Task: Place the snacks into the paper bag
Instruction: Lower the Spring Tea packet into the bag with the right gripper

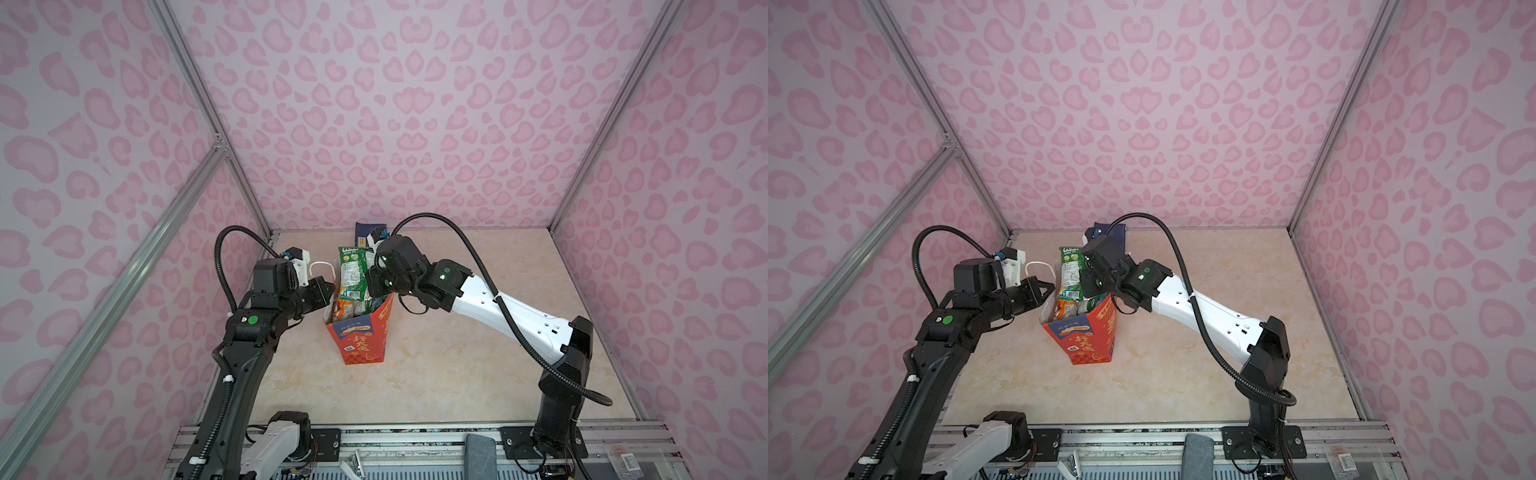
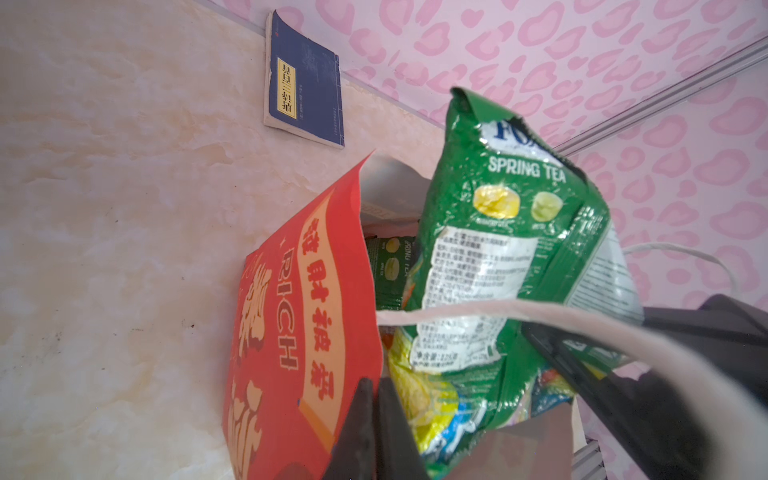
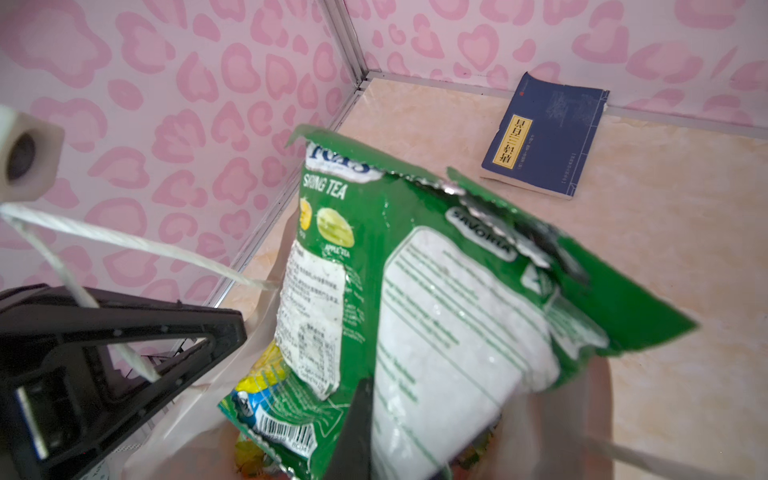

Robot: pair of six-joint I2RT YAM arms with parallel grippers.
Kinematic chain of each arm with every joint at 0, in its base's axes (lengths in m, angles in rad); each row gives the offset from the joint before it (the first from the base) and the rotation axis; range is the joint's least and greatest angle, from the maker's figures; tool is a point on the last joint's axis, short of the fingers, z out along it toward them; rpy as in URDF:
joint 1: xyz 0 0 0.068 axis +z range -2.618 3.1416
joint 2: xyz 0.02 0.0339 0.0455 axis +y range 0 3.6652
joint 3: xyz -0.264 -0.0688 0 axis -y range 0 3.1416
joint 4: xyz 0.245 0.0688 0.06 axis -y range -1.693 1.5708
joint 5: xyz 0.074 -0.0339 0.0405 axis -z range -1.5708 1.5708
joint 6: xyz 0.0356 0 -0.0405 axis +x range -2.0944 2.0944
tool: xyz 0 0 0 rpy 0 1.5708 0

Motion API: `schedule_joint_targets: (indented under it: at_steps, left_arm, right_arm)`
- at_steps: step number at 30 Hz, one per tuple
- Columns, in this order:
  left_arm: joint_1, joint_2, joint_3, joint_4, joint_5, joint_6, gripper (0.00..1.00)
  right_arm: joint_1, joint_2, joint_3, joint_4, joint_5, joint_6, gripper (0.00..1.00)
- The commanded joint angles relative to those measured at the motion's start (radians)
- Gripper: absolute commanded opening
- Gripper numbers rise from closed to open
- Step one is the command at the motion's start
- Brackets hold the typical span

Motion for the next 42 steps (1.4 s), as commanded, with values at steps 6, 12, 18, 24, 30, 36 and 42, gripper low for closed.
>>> schedule_joint_targets:
  at_steps: [6, 12, 18, 24, 30, 36, 42]
  left_arm:
    - [0.001, 0.000, -0.001, 0.047, 0.009, 0.006, 0.09]
    - [0.000, -0.003, -0.002, 0.047, 0.007, 0.006, 0.09]
    - [0.001, -0.001, -0.002, 0.048, 0.008, 0.005, 0.09]
    - [0.002, 0.000, -0.001, 0.047, 0.007, 0.005, 0.09]
    - [0.001, -0.002, 0.001, 0.047, 0.006, 0.008, 0.09]
    - [0.003, -0.001, -0.001, 0.047, 0.010, 0.006, 0.09]
    - [0.003, -0.002, -0.001, 0.048, 0.009, 0.005, 0.09]
  right_arm:
    - [0.024, -0.044, -0.034, -0.034, 0.073, 0.001, 0.00]
    - [0.024, -0.030, -0.036, -0.078, 0.100, -0.002, 0.00]
    - [0.011, 0.017, 0.004, -0.126, 0.130, -0.001, 0.22]
    - [0.017, 0.083, 0.149, -0.209, 0.162, -0.037, 0.45]
    - [0.070, 0.117, 0.294, -0.290, 0.301, -0.097, 0.61]
    - [0.096, 0.143, 0.361, -0.310, 0.351, -0.135, 0.60]
    - [0.083, 0.206, 0.397, -0.300, 0.296, -0.130, 0.42]
